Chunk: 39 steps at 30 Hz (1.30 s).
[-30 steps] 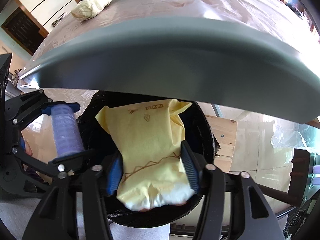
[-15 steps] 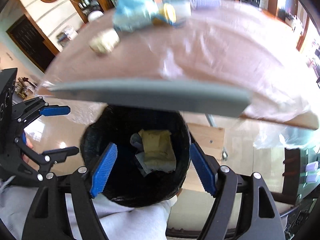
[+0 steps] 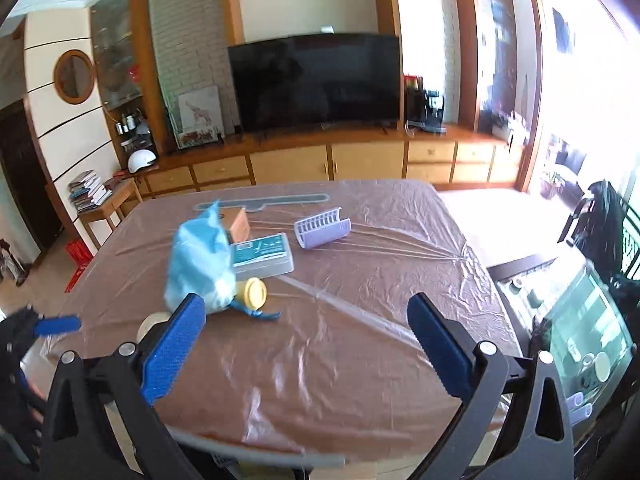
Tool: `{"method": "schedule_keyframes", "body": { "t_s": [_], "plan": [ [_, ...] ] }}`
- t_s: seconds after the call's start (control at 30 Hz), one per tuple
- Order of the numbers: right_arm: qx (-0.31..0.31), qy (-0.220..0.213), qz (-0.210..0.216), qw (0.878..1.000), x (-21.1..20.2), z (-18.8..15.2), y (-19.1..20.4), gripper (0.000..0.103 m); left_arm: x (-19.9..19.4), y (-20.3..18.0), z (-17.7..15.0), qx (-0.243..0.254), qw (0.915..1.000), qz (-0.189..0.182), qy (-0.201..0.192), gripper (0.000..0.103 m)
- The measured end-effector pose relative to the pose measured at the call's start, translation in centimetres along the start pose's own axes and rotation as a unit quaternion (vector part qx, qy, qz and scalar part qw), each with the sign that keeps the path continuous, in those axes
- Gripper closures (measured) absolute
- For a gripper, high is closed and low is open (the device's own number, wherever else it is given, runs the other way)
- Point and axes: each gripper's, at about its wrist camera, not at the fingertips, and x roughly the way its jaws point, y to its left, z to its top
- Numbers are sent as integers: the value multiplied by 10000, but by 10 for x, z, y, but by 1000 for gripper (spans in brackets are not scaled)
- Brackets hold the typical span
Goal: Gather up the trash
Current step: 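Move both open tools back over the table toward the remaining trash, then grasp the lavender mesh roller with the right tool while the left tool grasps the dough lump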
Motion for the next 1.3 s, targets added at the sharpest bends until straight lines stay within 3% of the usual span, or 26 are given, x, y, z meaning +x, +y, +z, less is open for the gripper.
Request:
{"method": "schedule_keyframes", "body": {
  "t_s": [0.1,0.2,0.37,0.53,1.0,1.3],
  "plan": [
    [108,310,197,9993,37,24,-13,4,25,3,8,-52,9998,56,196,2],
    [-83,420,102,9990,71,45,-22,4,43,10,12,-234,9990,87,380,2],
    [-407,714,219,9964,120,61,-25,4,63,25,18,-672,9960,-204,555,2],
    [-718,995,378,9917,162,66,-24,4,72,31,22,-772,9947,-324,605,2],
    [-829,1259,744,9858,222,71,-25,4,89,35,23,-1010,9909,-403,789,2],
    [-547,1362,986,9842,245,72,-28,4,99,41,23,-1142,9885,-419,895,12]
  ]
}}
